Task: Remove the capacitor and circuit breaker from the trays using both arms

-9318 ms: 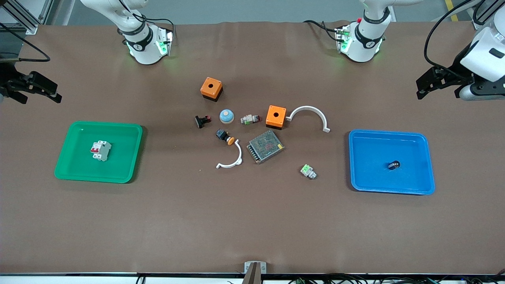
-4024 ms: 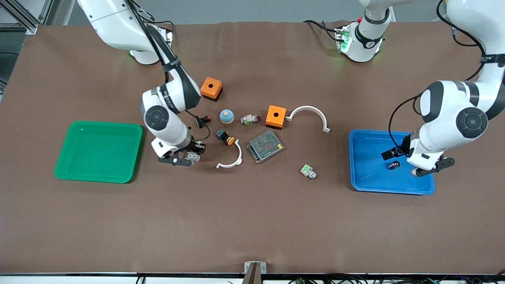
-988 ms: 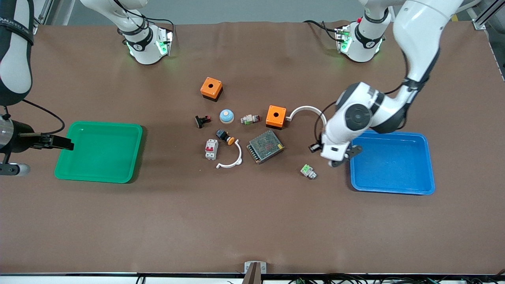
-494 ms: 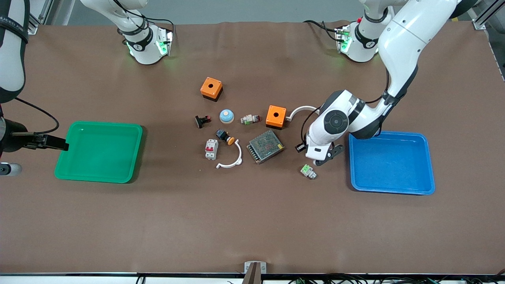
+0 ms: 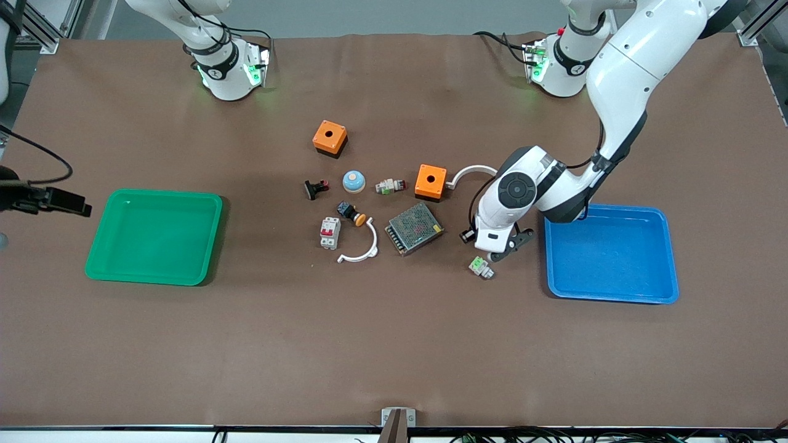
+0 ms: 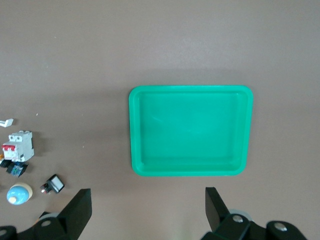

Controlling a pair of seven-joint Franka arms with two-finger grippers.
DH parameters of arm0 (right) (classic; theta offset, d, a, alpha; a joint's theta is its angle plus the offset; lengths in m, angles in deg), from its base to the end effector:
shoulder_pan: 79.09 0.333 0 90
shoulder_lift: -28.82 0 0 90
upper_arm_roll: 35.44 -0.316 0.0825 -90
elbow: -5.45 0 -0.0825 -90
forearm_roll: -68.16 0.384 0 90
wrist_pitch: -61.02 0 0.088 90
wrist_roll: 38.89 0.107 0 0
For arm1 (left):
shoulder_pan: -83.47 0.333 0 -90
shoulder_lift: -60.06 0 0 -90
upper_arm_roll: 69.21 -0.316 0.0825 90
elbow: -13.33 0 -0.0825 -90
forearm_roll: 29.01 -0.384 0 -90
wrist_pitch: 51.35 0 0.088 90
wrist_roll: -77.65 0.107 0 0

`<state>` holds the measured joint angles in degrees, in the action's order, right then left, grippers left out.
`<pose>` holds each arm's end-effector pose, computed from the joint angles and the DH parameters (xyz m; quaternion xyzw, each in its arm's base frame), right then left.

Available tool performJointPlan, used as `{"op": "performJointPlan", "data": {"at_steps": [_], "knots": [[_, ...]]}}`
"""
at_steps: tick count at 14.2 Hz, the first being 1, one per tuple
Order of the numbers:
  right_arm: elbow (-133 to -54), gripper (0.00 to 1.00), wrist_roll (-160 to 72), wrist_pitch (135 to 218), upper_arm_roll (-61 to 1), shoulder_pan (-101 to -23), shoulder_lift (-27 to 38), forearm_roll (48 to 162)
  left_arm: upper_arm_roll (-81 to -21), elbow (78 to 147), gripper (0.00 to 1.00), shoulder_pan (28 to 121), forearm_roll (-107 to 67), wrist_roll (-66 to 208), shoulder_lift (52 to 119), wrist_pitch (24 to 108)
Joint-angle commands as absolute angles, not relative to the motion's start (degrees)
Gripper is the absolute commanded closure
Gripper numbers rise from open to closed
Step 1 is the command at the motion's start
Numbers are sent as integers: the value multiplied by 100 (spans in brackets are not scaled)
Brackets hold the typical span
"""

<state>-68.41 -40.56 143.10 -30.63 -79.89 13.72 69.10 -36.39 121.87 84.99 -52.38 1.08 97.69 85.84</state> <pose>0.6167 -0.0512 0.5897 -0.9977 0.0329 0.0596 0.0010 0.5451 -0.3090 0.1983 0.9585 0.2829 -0.0331 0.0134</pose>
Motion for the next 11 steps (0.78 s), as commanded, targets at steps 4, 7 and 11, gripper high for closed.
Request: {"op": "performJointPlan", "data": {"at_steps": [4,7,11], "knots": [[-7830,0,-4100,14223,-3184,-8049,2503,6931,-3406,10117,0,8540,-5362,1047,9469,6242],[-8208,0,-4109,14232,-3193,-8023,2925,6931,-3457,9272,0,8592,-5310,2916,9206,5405],[-8446,0,-4109,14240,-3193,-8023,3277,6931,-3405,8927,0,9584,-5344,5675,8960,5218]]}}
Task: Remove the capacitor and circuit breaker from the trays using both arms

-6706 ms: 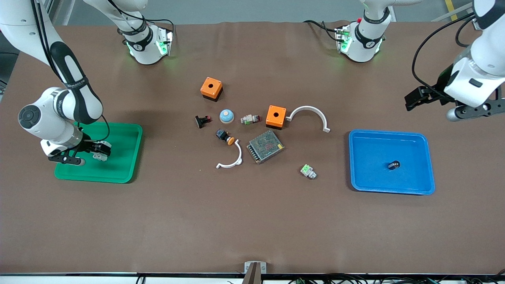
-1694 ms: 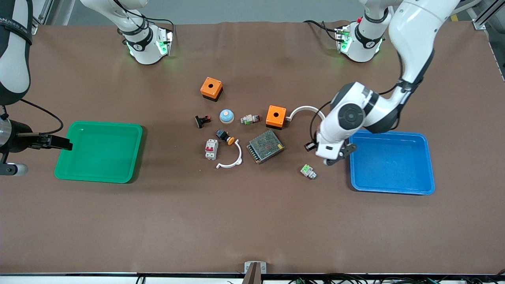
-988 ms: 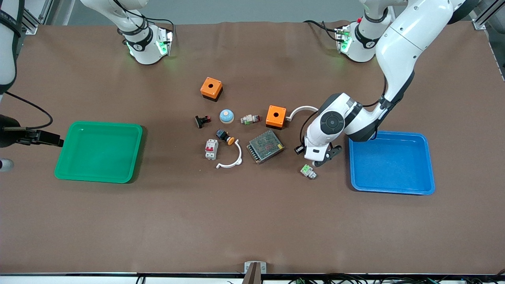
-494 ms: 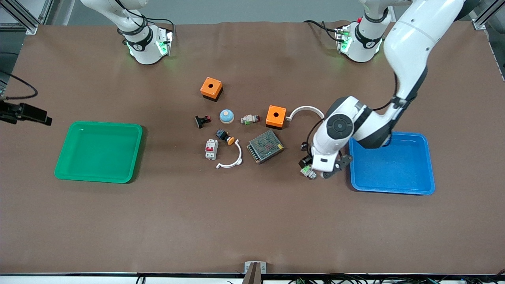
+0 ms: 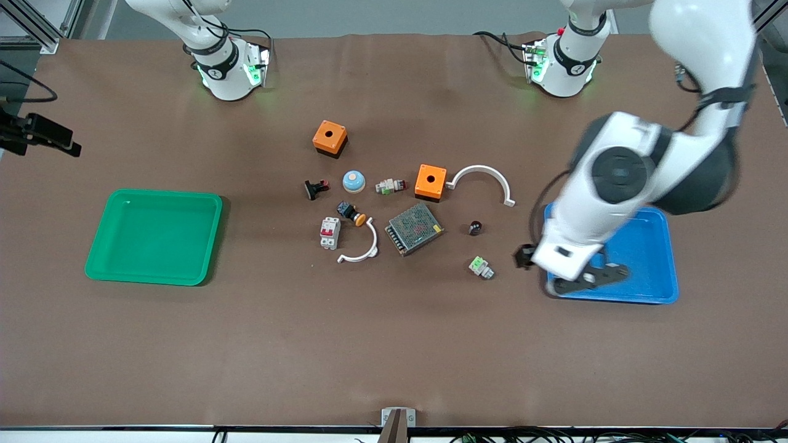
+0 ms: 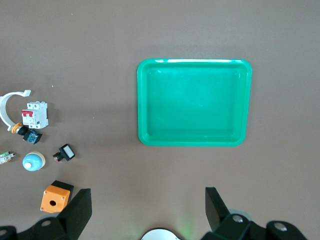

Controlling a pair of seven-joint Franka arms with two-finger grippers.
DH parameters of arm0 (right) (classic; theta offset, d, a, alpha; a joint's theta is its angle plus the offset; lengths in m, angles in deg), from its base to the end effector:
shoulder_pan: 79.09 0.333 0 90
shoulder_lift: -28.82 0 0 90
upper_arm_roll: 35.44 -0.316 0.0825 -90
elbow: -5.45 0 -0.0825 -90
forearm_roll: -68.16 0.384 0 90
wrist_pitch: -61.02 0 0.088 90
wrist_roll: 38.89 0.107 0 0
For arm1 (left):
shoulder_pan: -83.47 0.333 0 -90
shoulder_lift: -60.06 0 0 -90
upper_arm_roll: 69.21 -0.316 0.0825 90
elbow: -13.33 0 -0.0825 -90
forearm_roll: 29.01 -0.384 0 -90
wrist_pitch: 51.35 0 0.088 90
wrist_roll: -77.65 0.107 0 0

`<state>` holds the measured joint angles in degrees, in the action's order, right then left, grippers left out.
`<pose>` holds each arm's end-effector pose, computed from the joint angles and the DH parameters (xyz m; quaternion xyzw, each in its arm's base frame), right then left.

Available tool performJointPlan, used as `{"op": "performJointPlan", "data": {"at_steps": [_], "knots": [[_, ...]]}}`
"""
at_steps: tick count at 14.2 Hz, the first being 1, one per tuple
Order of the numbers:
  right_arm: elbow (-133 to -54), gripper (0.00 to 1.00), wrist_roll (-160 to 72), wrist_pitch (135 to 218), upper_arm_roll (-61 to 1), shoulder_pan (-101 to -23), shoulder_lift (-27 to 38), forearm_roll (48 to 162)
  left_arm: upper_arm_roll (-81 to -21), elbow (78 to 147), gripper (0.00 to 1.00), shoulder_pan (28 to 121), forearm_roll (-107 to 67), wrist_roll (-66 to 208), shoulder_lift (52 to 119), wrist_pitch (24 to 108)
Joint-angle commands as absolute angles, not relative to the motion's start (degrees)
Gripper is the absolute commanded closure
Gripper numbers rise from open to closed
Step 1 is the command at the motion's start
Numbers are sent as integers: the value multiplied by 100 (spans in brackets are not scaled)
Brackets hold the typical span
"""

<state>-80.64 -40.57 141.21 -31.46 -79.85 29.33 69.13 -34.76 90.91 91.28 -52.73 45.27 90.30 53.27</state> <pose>0.5321 -0.0423 0.6468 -0.9985 0.0256 0.0465 0.0113 0.6695 -0.2037 0.4609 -0.9976 -0.0357 -0.0427 0.0414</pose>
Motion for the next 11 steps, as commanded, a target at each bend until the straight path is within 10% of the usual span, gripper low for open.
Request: {"op": "performJointPlan", "data": {"at_steps": [1,11], "knots": [[-8446,0,-4109,14240,-3193,-8023,3278,6922,-3431,8927,0,9786,-5327,6274,8802,5218],[-8745,0,-4117,14372,-3201,-7988,3576,6904,-3510,8970,0,10334,-4230,7193,7098,3743]]}}
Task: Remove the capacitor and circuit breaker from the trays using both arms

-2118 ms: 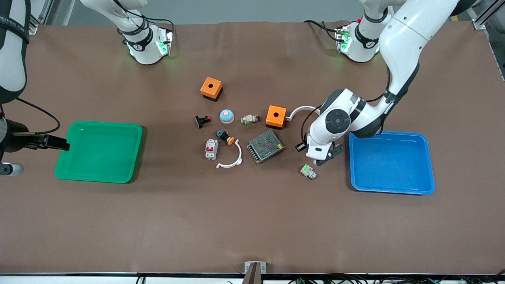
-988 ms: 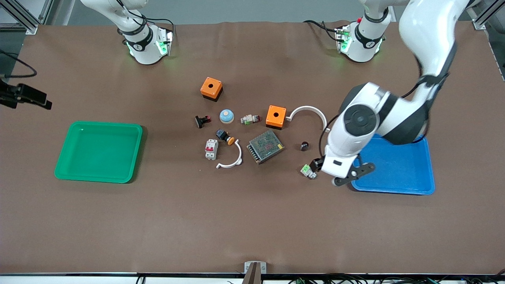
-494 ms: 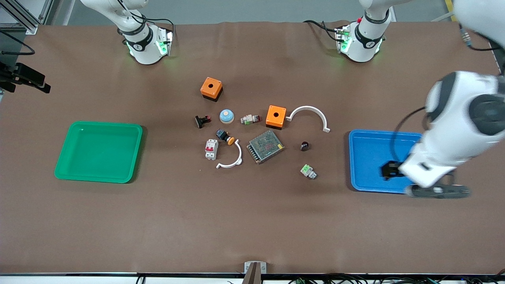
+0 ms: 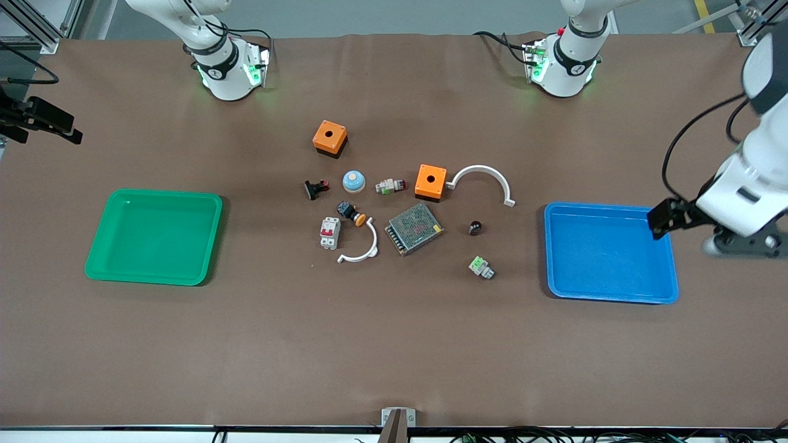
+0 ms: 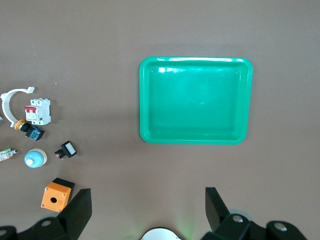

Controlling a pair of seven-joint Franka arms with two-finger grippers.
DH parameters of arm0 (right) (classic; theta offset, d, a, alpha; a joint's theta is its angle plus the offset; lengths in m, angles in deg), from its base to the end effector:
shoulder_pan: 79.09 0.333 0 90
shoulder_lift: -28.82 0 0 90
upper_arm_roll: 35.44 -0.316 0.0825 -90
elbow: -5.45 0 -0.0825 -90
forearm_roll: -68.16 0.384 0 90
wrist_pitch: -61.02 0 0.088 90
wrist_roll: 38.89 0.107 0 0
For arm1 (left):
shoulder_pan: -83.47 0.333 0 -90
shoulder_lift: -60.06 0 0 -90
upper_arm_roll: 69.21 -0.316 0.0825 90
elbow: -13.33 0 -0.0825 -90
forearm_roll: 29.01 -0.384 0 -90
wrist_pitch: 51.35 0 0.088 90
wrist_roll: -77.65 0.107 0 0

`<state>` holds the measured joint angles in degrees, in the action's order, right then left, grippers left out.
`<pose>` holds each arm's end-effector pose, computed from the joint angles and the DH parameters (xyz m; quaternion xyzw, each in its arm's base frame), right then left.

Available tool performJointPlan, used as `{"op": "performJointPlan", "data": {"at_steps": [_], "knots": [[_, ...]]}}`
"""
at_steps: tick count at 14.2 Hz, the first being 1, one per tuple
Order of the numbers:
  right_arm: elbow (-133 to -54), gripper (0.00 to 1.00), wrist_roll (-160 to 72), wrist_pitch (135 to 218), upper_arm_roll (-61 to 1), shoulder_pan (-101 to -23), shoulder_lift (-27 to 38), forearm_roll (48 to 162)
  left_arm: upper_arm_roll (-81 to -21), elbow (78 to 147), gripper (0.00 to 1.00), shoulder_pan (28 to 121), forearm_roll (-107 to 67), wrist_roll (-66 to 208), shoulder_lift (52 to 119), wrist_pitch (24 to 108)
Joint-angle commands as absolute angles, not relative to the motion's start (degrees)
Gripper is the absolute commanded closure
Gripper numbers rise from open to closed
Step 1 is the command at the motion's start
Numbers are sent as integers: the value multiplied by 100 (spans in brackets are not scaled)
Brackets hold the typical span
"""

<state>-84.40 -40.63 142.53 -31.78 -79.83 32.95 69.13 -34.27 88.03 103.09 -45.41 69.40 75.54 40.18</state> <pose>0.5148 -0.0390 0.6518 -0.9990 0.0221 0.0362 0.0127 0.6244 -0.0832 0.6179 -0.9960 0.0490 -0.0470 0.0583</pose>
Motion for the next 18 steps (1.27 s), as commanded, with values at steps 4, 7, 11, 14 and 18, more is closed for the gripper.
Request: {"op": "performJointPlan", "data": {"at_steps": [4,7,11,14,18], "knots": [[-8745,0,-4117,14355,-3201,-7996,3638,6904,-5598,9830,0,8738,-3316,7308,6122,3654],[-8745,0,-4117,14346,-3201,-7996,3638,6904,-5945,10042,0,8461,-3261,7203,5875,3549],[-8737,0,-4117,14398,-3210,-7988,3638,6904,-5980,10175,0,8461,-3183,7194,5803,3644],[-8719,0,-4126,14469,-3210,-7988,3638,6922,-5980,10175,0,8461,-3034,7202,5847,3715],[-8719,0,-4126,14487,-3210,-7988,3638,6922,-5989,10175,0,8479,-2998,7220,5909,3733]]}}
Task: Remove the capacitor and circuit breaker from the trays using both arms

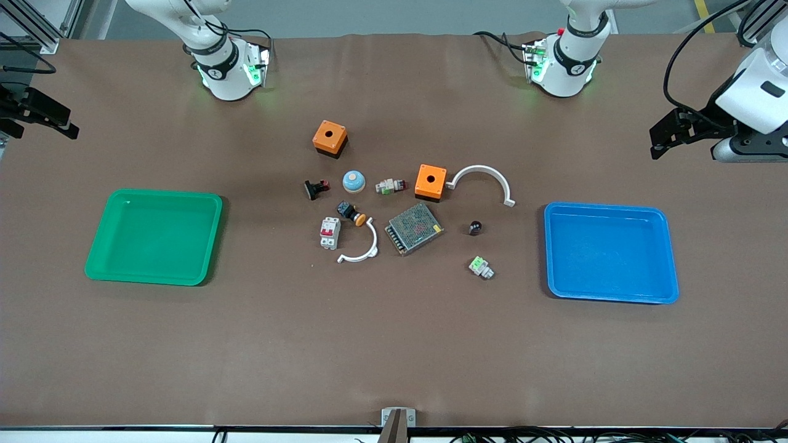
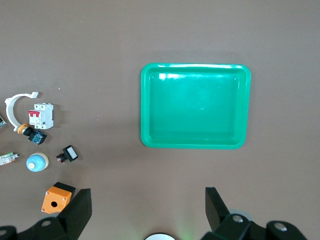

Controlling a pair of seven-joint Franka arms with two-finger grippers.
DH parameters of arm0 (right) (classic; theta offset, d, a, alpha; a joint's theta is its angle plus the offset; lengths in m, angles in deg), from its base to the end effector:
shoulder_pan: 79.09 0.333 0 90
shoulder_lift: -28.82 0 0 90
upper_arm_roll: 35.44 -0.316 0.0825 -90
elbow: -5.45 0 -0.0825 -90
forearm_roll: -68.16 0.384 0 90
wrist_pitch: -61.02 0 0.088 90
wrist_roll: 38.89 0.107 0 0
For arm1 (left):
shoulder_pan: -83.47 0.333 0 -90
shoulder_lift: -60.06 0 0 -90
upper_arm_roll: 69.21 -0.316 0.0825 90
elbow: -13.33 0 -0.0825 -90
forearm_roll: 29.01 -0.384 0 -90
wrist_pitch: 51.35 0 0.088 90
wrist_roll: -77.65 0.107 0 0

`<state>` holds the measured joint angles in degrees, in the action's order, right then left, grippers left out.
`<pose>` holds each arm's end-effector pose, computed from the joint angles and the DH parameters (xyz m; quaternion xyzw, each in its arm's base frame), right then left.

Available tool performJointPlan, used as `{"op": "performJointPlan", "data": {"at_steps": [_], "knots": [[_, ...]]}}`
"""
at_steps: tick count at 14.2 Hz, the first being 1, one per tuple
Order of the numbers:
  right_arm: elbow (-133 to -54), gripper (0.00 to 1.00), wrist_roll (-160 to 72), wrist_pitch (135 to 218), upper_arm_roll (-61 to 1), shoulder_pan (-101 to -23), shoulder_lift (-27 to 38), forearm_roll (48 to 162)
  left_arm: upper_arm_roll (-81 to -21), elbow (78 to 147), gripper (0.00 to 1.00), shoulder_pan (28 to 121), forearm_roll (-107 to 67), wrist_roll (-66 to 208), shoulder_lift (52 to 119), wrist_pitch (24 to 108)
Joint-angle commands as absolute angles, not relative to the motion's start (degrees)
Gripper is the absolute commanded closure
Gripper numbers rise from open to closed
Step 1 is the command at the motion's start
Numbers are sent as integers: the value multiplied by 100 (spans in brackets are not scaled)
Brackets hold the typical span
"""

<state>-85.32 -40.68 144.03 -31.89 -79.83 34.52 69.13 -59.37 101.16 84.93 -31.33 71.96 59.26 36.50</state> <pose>0.5089 -0.0381 0.6607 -0.9996 0.0207 0.0174 0.0124 0.5416 -0.0760 0.6467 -0.9995 0.0226 -0.0096 0.0204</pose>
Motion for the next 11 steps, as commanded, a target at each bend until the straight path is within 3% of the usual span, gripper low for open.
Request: {"op": "performJointPlan", "data": {"at_steps": [1,11], "knots": [[-8719,0,-4126,14495,-3210,-7988,3638,6930,-5989,10175,0,8479,-2998,7203,5918,3733],[-8728,0,-4117,14487,-3210,-7944,3638,6983,-6007,9937,0,8505,-3033,7220,6041,3742]]}}
